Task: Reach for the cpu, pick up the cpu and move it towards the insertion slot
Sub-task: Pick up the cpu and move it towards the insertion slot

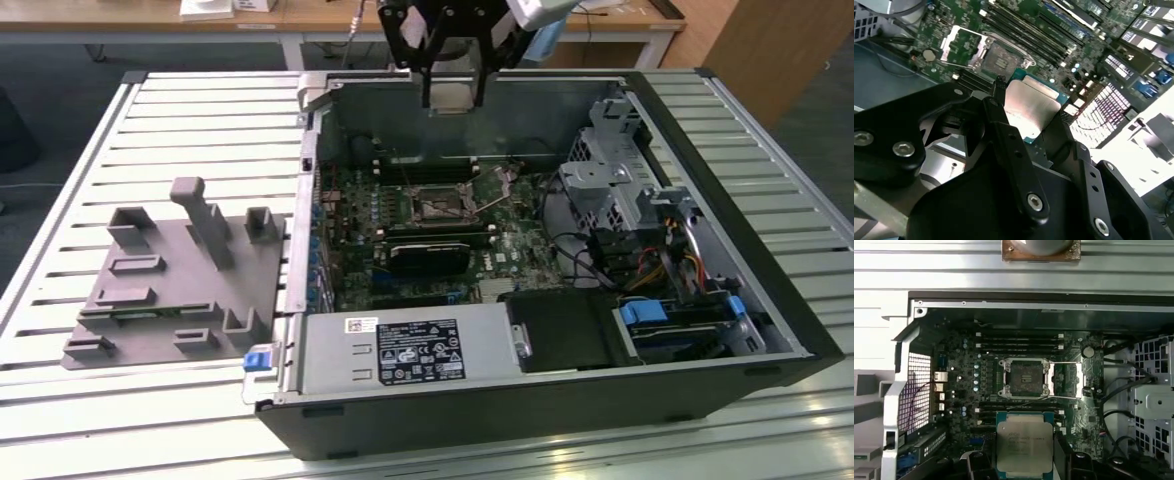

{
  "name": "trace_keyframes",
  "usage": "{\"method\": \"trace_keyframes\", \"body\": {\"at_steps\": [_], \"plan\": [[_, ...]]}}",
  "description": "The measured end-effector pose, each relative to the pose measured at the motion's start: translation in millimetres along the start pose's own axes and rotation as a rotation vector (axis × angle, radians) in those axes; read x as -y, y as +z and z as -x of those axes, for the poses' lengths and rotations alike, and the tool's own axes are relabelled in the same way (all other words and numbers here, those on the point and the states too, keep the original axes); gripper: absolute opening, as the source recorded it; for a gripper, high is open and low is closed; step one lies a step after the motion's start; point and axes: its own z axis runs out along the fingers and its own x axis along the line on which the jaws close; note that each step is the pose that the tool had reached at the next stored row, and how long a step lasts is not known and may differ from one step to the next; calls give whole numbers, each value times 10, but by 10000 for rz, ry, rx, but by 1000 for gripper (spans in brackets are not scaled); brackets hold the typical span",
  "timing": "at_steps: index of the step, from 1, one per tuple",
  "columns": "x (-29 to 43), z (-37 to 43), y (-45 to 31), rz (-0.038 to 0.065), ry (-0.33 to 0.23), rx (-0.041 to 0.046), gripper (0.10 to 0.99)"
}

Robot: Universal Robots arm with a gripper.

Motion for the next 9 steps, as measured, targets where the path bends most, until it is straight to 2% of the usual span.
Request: {"method": "trace_keyframes", "body": {"at_steps": [9], "plan": [[-43, 181, 4, 39, 1, 18, 541]]}}
